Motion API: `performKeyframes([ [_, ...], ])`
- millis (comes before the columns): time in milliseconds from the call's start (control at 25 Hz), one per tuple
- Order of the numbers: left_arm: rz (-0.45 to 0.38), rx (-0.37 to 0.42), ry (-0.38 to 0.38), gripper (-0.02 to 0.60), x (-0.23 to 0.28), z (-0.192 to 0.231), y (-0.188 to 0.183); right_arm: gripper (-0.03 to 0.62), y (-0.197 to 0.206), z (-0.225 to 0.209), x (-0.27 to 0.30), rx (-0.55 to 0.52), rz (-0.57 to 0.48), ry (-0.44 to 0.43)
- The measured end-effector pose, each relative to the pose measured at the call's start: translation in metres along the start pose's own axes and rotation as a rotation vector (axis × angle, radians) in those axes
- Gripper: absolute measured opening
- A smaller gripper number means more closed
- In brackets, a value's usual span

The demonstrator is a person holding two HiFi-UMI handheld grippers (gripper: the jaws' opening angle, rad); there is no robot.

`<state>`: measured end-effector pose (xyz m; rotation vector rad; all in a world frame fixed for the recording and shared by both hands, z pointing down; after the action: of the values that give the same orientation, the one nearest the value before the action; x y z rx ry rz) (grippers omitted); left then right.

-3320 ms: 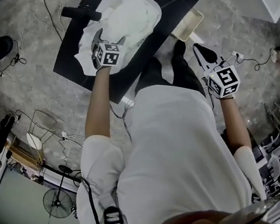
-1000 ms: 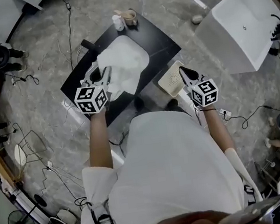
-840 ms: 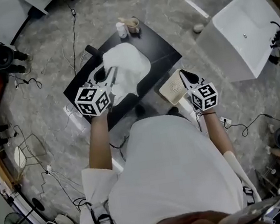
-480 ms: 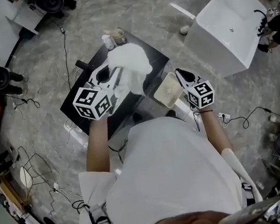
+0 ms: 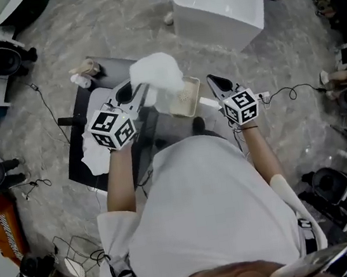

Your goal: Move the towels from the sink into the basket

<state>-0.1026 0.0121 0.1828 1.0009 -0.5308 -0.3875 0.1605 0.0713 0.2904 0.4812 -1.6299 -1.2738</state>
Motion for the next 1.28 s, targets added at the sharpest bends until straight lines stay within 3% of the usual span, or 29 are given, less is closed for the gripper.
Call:
performKeyframes([
  [320, 0.106, 0.008, 0.100, 0.074, 0.064, -0.033, 0.032, -0.002, 0.039, -0.030, -0.049, 0.071, 0.043, 0.106],
  [560, 0.185, 0.014, 0.068, 0.074, 0.110, -0.025, 0.077, -0.002, 0.073, -0.046, -0.042, 0.065, 0.131, 0.079],
  [880, 0.347, -0.033, -0.019, 0.074, 0.181, 0.016, 0.194, -0.002, 0.150, -0.072, 0.004, 0.086, 0.272, -0.031],
  [1120, 0.472, -0.045, -0.095, 0.074, 0.245, 0.074, 0.314, -0.002, 0.235, -0.092, 0.048, 0.121, 0.375, -0.116],
  [1280, 0.510, -0.071, -0.138, 0.074, 0.281, 0.108, 0.395, -0.002, 0.294, -0.101, 0.081, 0.156, 0.419, -0.150],
])
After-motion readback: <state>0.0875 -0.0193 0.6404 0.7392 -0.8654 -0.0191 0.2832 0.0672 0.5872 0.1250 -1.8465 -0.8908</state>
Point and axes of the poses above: the fingertips, and each gripper's own axes: x forward along the fingers, z to its left, y out of its underside, the point moved 6 cm from there along -x, backward along the fingers, and after that the axes turned 9 degrees about -x, right-handed, at the moved point
